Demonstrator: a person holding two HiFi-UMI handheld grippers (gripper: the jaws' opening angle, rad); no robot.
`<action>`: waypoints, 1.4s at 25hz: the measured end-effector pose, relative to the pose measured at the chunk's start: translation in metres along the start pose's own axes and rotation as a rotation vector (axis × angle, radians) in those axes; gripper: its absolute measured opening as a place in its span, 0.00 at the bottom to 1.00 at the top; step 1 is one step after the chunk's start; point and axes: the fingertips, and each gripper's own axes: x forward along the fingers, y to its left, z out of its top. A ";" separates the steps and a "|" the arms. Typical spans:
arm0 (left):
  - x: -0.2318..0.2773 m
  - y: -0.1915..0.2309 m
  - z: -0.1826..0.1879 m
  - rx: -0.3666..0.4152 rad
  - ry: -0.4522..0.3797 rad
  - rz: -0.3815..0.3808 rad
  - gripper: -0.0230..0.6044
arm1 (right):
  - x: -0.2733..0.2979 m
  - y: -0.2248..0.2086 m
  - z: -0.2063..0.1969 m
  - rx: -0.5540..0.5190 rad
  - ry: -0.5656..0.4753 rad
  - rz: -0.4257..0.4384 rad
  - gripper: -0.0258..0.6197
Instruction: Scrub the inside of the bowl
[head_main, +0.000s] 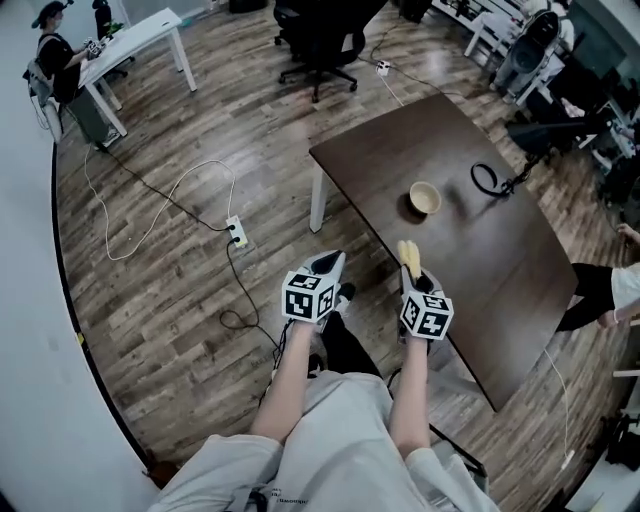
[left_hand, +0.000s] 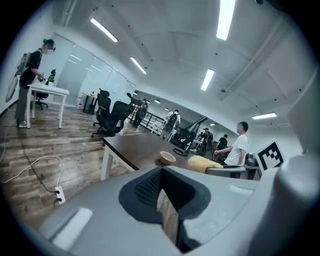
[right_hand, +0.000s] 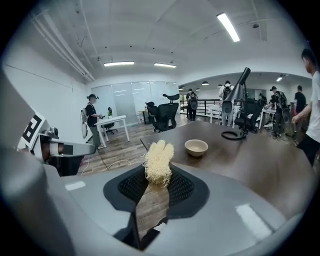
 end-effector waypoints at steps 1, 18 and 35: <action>0.000 0.008 0.005 -0.007 -0.001 0.007 0.04 | 0.008 0.007 0.005 -0.007 0.006 0.013 0.23; 0.110 0.106 0.138 0.166 0.034 -0.009 0.04 | 0.179 0.037 0.147 -0.016 -0.037 0.110 0.23; 0.272 0.011 0.154 0.393 0.212 -0.344 0.04 | 0.147 -0.149 0.150 0.243 -0.112 -0.258 0.23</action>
